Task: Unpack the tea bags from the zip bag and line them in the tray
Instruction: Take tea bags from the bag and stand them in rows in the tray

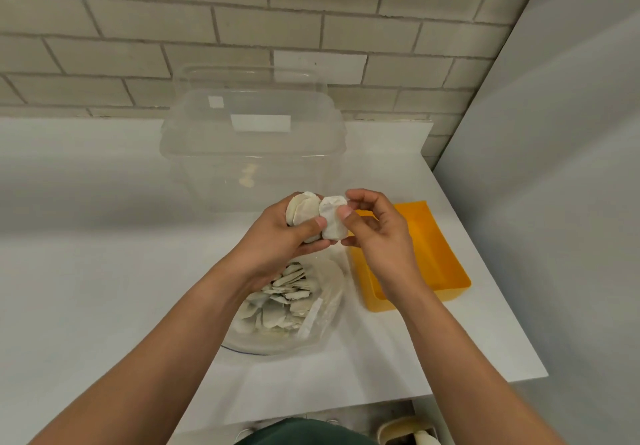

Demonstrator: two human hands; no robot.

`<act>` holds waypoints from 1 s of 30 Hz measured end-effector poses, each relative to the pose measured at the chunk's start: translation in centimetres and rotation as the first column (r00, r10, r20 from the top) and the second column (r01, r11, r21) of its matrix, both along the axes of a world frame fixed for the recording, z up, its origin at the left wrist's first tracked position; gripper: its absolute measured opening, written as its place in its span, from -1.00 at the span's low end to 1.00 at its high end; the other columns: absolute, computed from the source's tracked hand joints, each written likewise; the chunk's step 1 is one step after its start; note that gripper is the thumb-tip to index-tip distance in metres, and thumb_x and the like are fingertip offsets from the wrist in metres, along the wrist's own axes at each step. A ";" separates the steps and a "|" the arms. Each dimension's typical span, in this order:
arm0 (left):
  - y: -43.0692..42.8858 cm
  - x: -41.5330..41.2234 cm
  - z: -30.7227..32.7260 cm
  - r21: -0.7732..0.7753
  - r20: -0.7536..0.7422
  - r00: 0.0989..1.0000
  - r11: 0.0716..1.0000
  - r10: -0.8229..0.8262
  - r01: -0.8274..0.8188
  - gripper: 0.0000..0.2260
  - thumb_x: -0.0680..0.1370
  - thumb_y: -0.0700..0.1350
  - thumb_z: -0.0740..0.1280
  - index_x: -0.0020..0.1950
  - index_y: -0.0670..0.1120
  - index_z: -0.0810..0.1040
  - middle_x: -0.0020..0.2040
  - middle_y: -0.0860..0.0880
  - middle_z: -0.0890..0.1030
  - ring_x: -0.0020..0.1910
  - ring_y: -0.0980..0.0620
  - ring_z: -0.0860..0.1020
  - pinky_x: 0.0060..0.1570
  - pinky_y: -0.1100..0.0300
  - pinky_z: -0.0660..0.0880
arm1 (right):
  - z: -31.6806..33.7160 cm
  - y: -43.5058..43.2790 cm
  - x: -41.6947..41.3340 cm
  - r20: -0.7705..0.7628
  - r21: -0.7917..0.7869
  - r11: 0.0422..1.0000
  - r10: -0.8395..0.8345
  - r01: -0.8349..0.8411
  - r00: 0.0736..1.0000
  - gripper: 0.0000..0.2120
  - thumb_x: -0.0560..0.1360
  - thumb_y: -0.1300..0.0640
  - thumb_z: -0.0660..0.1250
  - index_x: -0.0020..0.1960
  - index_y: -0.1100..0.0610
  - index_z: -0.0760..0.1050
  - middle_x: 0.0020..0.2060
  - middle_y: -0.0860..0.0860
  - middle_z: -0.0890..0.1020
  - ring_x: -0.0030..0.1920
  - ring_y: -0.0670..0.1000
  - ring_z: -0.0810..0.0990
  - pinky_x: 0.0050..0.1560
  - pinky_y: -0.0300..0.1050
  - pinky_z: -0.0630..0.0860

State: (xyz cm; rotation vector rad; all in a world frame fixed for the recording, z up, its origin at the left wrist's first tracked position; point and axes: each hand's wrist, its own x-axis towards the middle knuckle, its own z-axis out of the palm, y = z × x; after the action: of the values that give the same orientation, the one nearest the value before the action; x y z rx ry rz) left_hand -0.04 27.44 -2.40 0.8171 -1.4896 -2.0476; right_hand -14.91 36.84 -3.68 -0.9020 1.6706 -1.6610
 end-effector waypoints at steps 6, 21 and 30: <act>-0.6 -0.8 0.1 -0.121 0.079 0.996 0.992 -0.032 0.041 -0.83 0.63 -0.29 0.38 0.19 -0.13 0.62 0.08 -0.11 0.70 0.09 -0.07 0.71 0.14 0.04 0.65 | 0.0 0.3 -1.9 -0.064 0.106 0.983 0.159 -0.152 0.985 -0.85 0.56 0.20 0.46 0.13 0.09 0.65 0.00 -0.02 0.74 0.00 0.05 0.72 -0.07 -0.10 0.67; -1.5 -1.5 1.1 0.213 0.044 0.993 0.970 0.113 -0.120 -0.75 0.67 -0.34 0.19 0.31 -0.27 0.54 0.22 -0.34 0.63 0.07 -0.29 0.72 0.03 0.10 0.69 | -7.5 -2.3 -11.8 -0.212 0.310 0.939 -0.082 0.146 0.974 -0.89 0.47 0.19 0.54 -0.03 0.03 0.69 -0.13 -0.04 0.72 -0.10 -0.01 0.69 0.06 0.12 0.66; -1.4 -0.4 1.3 0.195 0.049 0.987 0.967 0.155 -0.161 -0.79 0.67 -0.32 0.26 0.28 -0.26 0.57 0.17 -0.29 0.69 0.08 -0.27 0.72 0.01 0.14 0.68 | -12.0 -4.8 -11.5 -0.271 0.414 0.900 -0.025 0.140 0.962 -0.89 0.48 0.15 0.53 0.00 0.04 0.67 -0.15 -0.08 0.68 -0.07 -0.06 0.65 -0.05 -0.20 0.50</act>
State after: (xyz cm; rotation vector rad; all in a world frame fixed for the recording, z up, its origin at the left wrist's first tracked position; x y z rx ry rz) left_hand -0.42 26.03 -1.14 1.0182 -1.2070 -2.0929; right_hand -26.44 32.00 -15.67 -0.8586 2.1715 -1.1795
